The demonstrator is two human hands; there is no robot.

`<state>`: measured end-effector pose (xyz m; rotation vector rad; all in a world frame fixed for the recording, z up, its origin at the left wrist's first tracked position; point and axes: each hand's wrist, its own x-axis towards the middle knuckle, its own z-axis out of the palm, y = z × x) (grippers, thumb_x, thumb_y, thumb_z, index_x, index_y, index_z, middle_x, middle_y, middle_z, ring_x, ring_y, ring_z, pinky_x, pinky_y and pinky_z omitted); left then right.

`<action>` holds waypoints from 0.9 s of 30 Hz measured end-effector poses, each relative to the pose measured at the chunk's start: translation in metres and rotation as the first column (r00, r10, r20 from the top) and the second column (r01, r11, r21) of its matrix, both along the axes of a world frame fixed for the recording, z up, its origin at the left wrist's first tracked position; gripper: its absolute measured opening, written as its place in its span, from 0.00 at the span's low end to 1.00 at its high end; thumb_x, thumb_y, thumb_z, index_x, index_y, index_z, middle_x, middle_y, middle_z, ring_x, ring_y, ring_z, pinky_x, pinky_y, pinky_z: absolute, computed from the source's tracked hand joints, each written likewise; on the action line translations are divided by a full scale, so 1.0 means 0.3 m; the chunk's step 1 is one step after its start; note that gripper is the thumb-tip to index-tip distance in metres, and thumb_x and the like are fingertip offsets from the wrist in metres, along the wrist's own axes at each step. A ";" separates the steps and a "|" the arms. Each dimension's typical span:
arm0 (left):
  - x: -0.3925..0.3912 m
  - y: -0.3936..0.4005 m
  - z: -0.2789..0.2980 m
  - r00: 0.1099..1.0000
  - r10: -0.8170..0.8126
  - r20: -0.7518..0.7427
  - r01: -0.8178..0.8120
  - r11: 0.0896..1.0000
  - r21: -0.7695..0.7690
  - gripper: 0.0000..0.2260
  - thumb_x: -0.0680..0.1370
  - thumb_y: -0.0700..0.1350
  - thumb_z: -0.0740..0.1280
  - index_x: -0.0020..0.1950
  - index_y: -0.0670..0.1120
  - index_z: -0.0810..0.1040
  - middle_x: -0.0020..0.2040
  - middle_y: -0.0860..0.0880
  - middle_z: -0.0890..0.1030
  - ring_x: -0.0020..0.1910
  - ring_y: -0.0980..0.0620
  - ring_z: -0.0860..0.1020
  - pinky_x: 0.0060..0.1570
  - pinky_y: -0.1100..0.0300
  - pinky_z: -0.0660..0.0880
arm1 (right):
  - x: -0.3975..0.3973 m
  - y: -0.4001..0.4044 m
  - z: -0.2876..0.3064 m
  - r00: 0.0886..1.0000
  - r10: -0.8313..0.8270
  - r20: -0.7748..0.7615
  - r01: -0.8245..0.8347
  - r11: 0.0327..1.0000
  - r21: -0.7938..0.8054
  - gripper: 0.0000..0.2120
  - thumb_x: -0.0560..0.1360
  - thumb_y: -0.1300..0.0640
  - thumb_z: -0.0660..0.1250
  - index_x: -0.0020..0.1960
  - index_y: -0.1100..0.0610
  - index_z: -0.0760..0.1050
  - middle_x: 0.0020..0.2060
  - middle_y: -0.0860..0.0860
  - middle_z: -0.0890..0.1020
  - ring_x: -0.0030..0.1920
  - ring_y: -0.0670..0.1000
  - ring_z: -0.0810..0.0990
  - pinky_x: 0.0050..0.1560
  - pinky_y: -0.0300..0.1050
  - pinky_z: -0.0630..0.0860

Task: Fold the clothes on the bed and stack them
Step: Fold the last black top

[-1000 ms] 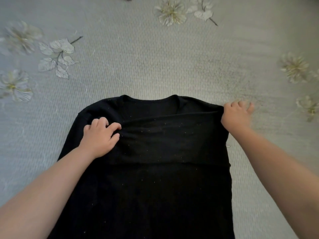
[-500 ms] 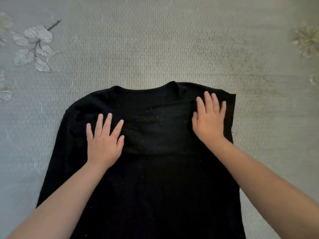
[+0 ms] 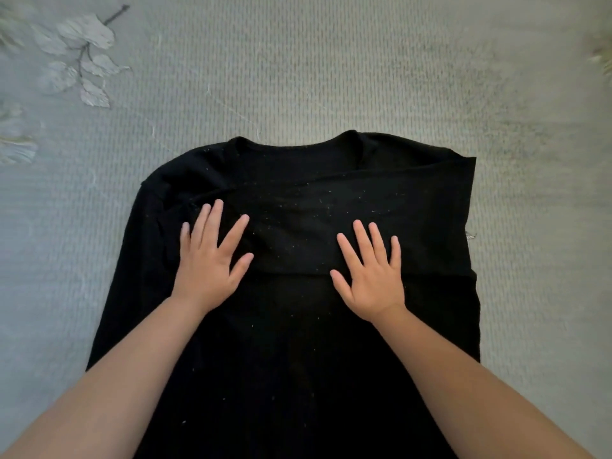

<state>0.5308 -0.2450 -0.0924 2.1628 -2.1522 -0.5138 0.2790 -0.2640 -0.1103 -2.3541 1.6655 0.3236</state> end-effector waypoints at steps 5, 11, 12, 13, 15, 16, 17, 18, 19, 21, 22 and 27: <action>0.067 0.250 0.031 0.978 0.210 0.000 -0.209 0.971 -0.114 0.25 0.75 0.46 0.58 0.67 0.34 0.64 0.66 0.31 0.68 0.66 0.32 0.65 0.62 0.37 0.58 | 0.015 0.000 0.003 0.997 -0.021 -0.068 0.024 0.999 0.035 0.29 0.77 0.41 0.47 0.75 0.48 0.45 0.75 0.52 0.43 0.74 0.55 0.39 0.69 0.55 0.33; 0.130 0.634 0.028 0.759 0.650 -0.025 -0.644 0.757 0.111 0.24 0.77 0.39 0.62 0.69 0.29 0.59 0.70 0.31 0.62 0.70 0.34 0.60 0.68 0.42 0.57 | 0.079 0.025 0.063 0.965 -0.043 -0.258 0.060 0.997 0.056 0.27 0.80 0.46 0.43 0.75 0.52 0.41 0.75 0.55 0.42 0.74 0.56 0.40 0.70 0.62 0.39; 0.131 0.695 0.035 0.741 0.671 -0.017 -0.665 0.737 0.119 0.23 0.77 0.39 0.63 0.68 0.29 0.61 0.69 0.31 0.63 0.69 0.34 0.62 0.67 0.42 0.58 | 0.100 0.038 0.077 0.960 -0.059 -0.273 0.073 0.996 0.043 0.26 0.80 0.48 0.43 0.75 0.54 0.42 0.75 0.55 0.43 0.75 0.56 0.41 0.70 0.63 0.40; 0.130 0.754 0.043 0.721 0.693 -0.015 -0.686 0.717 0.129 0.22 0.76 0.38 0.64 0.67 0.29 0.64 0.68 0.31 0.65 0.68 0.33 0.63 0.65 0.41 0.60 | 0.122 0.056 0.091 0.959 -0.063 -0.277 0.075 0.997 0.032 0.26 0.80 0.50 0.45 0.75 0.56 0.44 0.75 0.56 0.45 0.75 0.56 0.42 0.70 0.63 0.40; 0.125 0.863 0.059 0.710 0.704 -0.027 -0.696 0.707 0.130 0.19 0.75 0.39 0.66 0.62 0.29 0.70 0.63 0.31 0.71 0.62 0.31 0.69 0.60 0.39 0.66 | 0.168 0.112 0.109 0.964 0.005 -0.267 0.001 1.000 0.023 0.26 0.80 0.54 0.49 0.75 0.57 0.45 0.75 0.56 0.46 0.75 0.56 0.41 0.70 0.63 0.39; 0.118 0.911 0.065 0.715 0.699 -0.032 -0.692 0.713 0.117 0.18 0.73 0.40 0.67 0.58 0.29 0.74 0.59 0.31 0.74 0.58 0.31 0.73 0.56 0.38 0.70 | 0.192 0.150 0.115 0.967 0.074 -0.245 -0.070 0.997 0.025 0.27 0.79 0.56 0.50 0.75 0.57 0.46 0.75 0.56 0.46 0.75 0.56 0.41 0.70 0.63 0.39; 0.107 0.957 0.071 0.713 0.700 -0.043 -0.694 0.713 0.105 0.17 0.71 0.40 0.69 0.55 0.30 0.76 0.55 0.32 0.77 0.54 0.31 0.75 0.52 0.39 0.72 | 0.220 0.198 0.122 0.967 0.147 -0.209 -0.144 0.989 0.029 0.27 0.79 0.56 0.52 0.75 0.57 0.46 0.75 0.56 0.47 0.75 0.56 0.42 0.70 0.62 0.39; 0.097 0.998 0.075 0.704 0.708 -0.061 -0.702 0.706 0.099 0.15 0.69 0.38 0.72 0.52 0.31 0.78 0.51 0.33 0.78 0.51 0.32 0.76 0.49 0.40 0.73 | 0.252 0.252 0.128 0.962 0.219 -0.162 -0.216 0.976 0.033 0.27 0.79 0.55 0.53 0.75 0.57 0.48 0.75 0.56 0.48 0.75 0.55 0.43 0.70 0.62 0.40; 0.087 1.034 0.079 0.690 0.720 -0.075 -0.714 0.694 0.098 0.15 0.68 0.36 0.74 0.51 0.31 0.78 0.49 0.34 0.78 0.48 0.32 0.77 0.47 0.42 0.74 | 0.287 0.310 0.133 0.952 0.285 -0.108 -0.283 0.958 0.034 0.27 0.79 0.55 0.54 0.75 0.57 0.50 0.75 0.56 0.51 0.75 0.55 0.45 0.71 0.61 0.41; 0.074 1.094 0.079 0.639 0.767 -0.057 -0.761 0.641 0.097 0.17 0.67 0.36 0.74 0.54 0.32 0.77 0.50 0.34 0.78 0.50 0.33 0.76 0.48 0.42 0.73 | 0.354 0.420 0.143 0.917 0.399 0.014 -0.399 0.917 0.020 0.27 0.77 0.55 0.58 0.73 0.59 0.56 0.74 0.58 0.56 0.74 0.57 0.51 0.71 0.61 0.44; 0.075 1.120 0.075 0.587 0.809 -0.035 -0.804 0.587 0.098 0.19 0.69 0.38 0.73 0.57 0.33 0.76 0.53 0.35 0.77 0.53 0.34 0.75 0.51 0.42 0.71 | 0.386 0.464 0.146 0.893 0.444 0.074 -0.446 0.895 0.010 0.26 0.77 0.56 0.61 0.72 0.60 0.59 0.73 0.59 0.59 0.74 0.58 0.54 0.70 0.62 0.46; 0.150 1.215 0.057 0.368 0.930 0.020 -0.922 0.362 0.137 0.16 0.74 0.42 0.69 0.58 0.36 0.75 0.54 0.35 0.75 0.54 0.35 0.72 0.52 0.44 0.67 | 0.515 0.537 0.139 0.811 0.574 0.116 -0.583 0.810 0.068 0.25 0.78 0.53 0.59 0.73 0.58 0.59 0.74 0.57 0.57 0.74 0.58 0.53 0.70 0.60 0.48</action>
